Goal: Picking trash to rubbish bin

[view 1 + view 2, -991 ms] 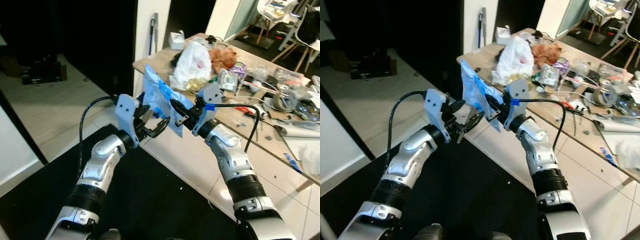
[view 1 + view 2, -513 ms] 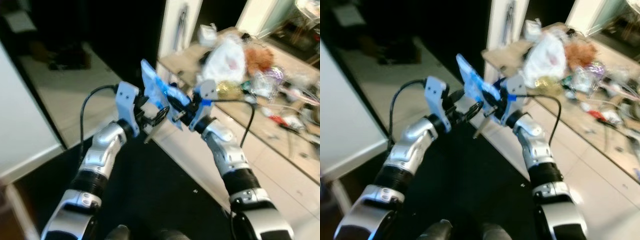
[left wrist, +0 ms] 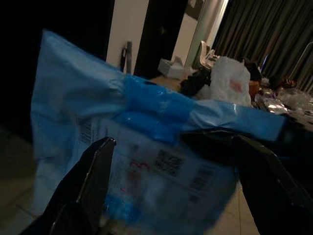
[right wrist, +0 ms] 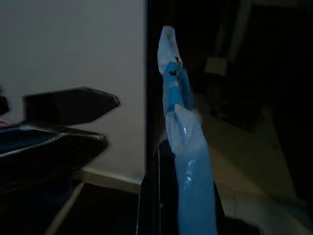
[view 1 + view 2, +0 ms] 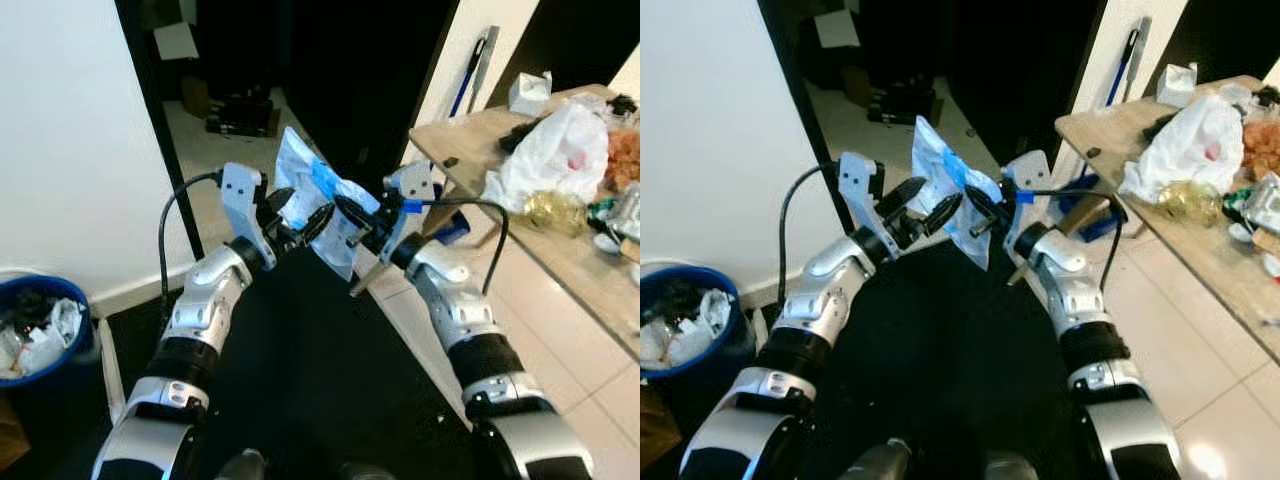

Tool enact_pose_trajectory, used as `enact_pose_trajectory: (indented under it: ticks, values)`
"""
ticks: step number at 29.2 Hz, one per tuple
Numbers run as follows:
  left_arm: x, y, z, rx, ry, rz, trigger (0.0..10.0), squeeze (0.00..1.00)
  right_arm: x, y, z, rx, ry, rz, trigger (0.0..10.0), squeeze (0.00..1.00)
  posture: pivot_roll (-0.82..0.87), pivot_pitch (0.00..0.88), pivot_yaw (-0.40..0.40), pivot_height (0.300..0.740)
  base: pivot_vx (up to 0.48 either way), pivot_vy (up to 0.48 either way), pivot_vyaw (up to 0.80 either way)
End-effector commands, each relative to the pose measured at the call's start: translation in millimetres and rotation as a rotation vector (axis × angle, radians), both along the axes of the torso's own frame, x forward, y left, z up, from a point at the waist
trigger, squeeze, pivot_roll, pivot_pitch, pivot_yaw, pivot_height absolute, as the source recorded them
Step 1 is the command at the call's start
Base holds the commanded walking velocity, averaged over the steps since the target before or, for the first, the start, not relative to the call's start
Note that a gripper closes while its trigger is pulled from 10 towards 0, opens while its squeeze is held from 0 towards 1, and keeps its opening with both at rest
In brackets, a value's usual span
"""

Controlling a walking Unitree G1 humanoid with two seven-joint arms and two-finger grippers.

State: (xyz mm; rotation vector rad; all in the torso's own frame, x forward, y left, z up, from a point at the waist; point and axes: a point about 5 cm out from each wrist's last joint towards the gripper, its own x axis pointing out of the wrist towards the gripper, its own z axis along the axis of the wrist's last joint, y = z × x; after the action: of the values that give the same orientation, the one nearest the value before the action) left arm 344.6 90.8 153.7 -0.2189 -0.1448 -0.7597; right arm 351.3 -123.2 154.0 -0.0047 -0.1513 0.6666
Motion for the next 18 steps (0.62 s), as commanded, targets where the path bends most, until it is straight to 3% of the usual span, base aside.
enact_pose_trajectory:
  ticks: [1,11,14,18]
  values:
    - [0.2,-2.0,-4,-0.008,0.016,-0.014,10.0,0.0,-0.8,1.2,-3,0.005,0.006,0.008,10.0,0.0,-0.06,0.0,-0.052,0.74,0.0,0.0,0.72]
    - [1.8,-0.4,-5,-0.012,0.019,0.0,10.0,0.0,-0.1,-1.7,-4,0.013,0.015,0.002,10.0,0.0,-0.06,0.0,-0.047,0.74,0.0,0.0,0.72]
    - [0.4,3.9,-9,0.022,0.021,0.004,10.0,0.0,0.4,-3.0,-5,0.018,0.02,-0.004,10.0,0.0,-0.06,0.0,-0.042,0.74,0.0,0.0,0.72]
    - [-23.0,16.0,-32,0.15,-0.019,-0.115,10.0,0.0,1.0,-5.9,-6,0.025,0.028,-0.014,10.0,0.0,-0.06,0.0,-0.049,0.74,0.0,0.0,0.71]
